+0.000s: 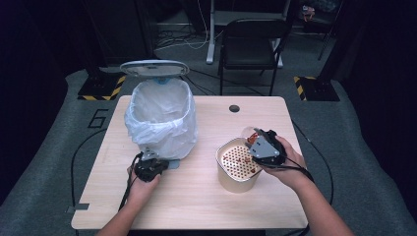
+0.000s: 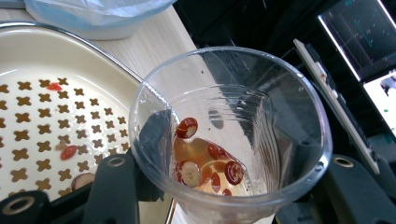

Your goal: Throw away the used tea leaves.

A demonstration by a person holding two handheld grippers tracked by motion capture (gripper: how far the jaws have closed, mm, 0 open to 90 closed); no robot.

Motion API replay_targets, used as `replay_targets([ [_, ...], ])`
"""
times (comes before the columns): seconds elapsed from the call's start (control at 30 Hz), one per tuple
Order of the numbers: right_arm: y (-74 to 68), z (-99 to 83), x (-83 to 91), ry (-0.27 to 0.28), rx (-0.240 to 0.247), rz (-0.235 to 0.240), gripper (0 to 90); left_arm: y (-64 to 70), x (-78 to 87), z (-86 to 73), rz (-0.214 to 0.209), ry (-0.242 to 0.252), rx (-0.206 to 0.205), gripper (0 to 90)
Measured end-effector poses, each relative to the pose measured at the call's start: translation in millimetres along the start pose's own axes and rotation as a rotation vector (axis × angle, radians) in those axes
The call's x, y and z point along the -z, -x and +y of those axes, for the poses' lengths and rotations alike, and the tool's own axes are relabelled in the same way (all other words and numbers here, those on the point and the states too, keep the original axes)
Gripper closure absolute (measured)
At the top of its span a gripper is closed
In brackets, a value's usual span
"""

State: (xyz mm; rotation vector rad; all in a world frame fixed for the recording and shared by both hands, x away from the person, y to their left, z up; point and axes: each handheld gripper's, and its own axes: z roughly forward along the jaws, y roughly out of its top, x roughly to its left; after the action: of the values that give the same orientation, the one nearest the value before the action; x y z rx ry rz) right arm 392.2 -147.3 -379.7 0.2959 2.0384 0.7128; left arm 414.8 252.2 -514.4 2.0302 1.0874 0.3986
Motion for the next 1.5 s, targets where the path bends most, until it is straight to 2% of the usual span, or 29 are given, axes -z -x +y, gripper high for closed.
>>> replay_targets([
  [0.3, 0.1, 2.2, 0.1, 0.035, 0.081, -0.002, 44.8, -0.1, 0.0, 0.1, 0.0, -0.001, -0.001, 90.0],
  [0.7, -5.4, 4.4, 0.6, 0.03, 0.154, -0.012, 44.8, 0.0, -0.1, 0.0, -0.001, 0.0, 0.0, 90.0],
  [0.73, -6.5, 4.9, 0.3, 0.031, 0.174, -0.01, 44.8, 0.0, -0.1, 0.0, -0.001, 0.0, 0.0, 90.0],
  [0.97, -8.9, 6.3, 0.3, 0.033, 0.204, -0.01, 44.8, -0.1, 0.0, -0.1, -0.003, 0.0, 0.002, 90.0],
  [1.03, -9.6, 6.7, 0.4, 0.03, 0.226, -0.013, 44.9, 1.9, -1.3, -0.4, -0.011, 0.024, 0.029, 90.0],
  [1.07, -11.7, 6.9, 0.6, 0.018, 0.232, -0.014, 44.9, -0.3, -0.3, -0.2, -0.004, 0.003, 0.003, 90.0],
  [1.1, -11.7, 6.9, 0.6, 0.018, 0.232, -0.014, 44.9, 1.9, -1.3, -0.4, -0.012, 0.024, 0.029, 90.0],
  [1.13, -12.1, 6.9, 0.6, 0.019, 0.235, -0.016, 44.9, -0.3, -0.2, -0.2, -0.004, 0.003, 0.001, 90.0],
  [1.2, -12.6, 7.1, 0.2, 0.015, 0.257, -0.023, 44.9, 1.1, -0.7, -0.3, -0.01, 0.014, 0.017, 90.0],
  [1.23, -13.4, 6.9, 0.4, 0.008, 0.258, -0.026, 44.9, -0.3, -0.3, -0.2, -0.004, 0.003, 0.002, 90.0],
  [1.27, -13.9, 6.9, 0.2, 0.004, 0.27, -0.029, 44.9, 2.0, -1.4, -0.5, -0.012, 0.027, 0.031, 90.0],
  [1.33, -15.3, 7.3, -0.2, -0.001, 0.303, -0.037, 45.0, 1.9, -1.3, -0.4, -0.013, 0.024, 0.029, 90.0],
  [1.37, -16.6, 7.7, -0.4, -0.007, 0.319, -0.041, 45.0, -0.3, -0.3, -0.1, -0.004, 0.003, 0.001, 90.0],
  [1.4, -17.2, 7.9, -0.4, -0.008, 0.324, -0.043, 45.0, 1.9, -1.4, -0.4, -0.013, 0.025, 0.03, 90.0],
  [1.47, -18.1, 8.8, -0.2, -0.011, 0.337, -0.044, 45.0, 1.9, -1.2, -0.4, -0.013, 0.023, 0.029, 90.0],
  [1.5, -18.5, 9.1, -0.3, -0.012, 0.342, -0.046, 45.0, -0.4, -0.3, -0.1, -0.004, 0.002, 0.0, 90.0],
])
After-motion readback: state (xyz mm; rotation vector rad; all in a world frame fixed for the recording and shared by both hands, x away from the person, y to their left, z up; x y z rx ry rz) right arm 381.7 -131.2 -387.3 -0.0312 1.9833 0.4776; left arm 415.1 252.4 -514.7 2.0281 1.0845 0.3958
